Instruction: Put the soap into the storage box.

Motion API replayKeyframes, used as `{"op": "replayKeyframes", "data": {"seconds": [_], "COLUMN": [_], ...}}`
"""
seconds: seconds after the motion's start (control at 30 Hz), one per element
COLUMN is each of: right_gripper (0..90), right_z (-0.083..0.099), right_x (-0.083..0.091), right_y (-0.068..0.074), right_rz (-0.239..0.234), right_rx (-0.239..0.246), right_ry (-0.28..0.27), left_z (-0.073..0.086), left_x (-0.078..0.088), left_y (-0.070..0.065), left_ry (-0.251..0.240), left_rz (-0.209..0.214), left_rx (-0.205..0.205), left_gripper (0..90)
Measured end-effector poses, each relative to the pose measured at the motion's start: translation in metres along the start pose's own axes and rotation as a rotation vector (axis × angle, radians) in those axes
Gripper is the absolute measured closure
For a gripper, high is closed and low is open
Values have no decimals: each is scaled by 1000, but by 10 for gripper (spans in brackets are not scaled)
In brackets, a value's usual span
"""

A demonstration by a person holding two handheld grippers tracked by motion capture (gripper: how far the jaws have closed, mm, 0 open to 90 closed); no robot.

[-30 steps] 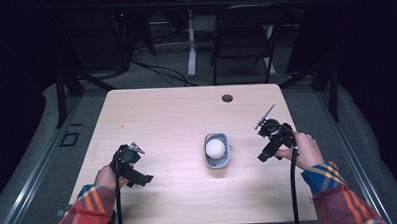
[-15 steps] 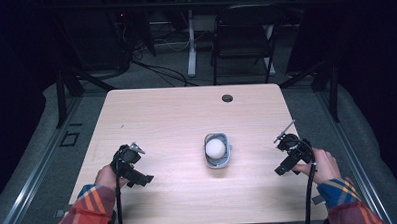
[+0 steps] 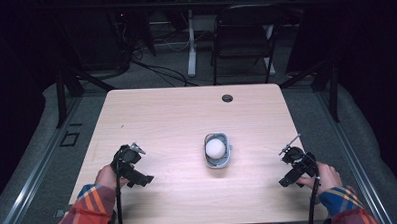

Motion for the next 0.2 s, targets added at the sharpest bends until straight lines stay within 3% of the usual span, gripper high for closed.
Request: {"op": "replayKeyframes", "data": {"seconds": [0.07,0.1,0.13,0.2], "right_gripper": [35,39,40,59], "right_z": [-2,-2,-4,-4], "right_x": [3,1,5,4], "right_y": [-1,1,-1,0], "right_rz": [8,6,12,3], "right_rx": [38,24,60,45], "right_ry": [32,6,56,41], "left_z": [0,0,0,0], "left_x": [0,0,0,0], "left_y": [0,0,0,0], "left_ry": [1,1,2,2], "left_rz": [-1,0,0,-1], "left_rx": [0,1,-2,-3], "left_gripper": [1,1,1,1]}}
Point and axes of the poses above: each handheld gripper's, and its own axes: x roughly backward along the jaws, z roughly out of its underside, y roughly to its left, the point moved 1 cm from there along -x, roughly forward along the jaws, and after that the axes turned 1 degree about -z, right-handed, at the moved point
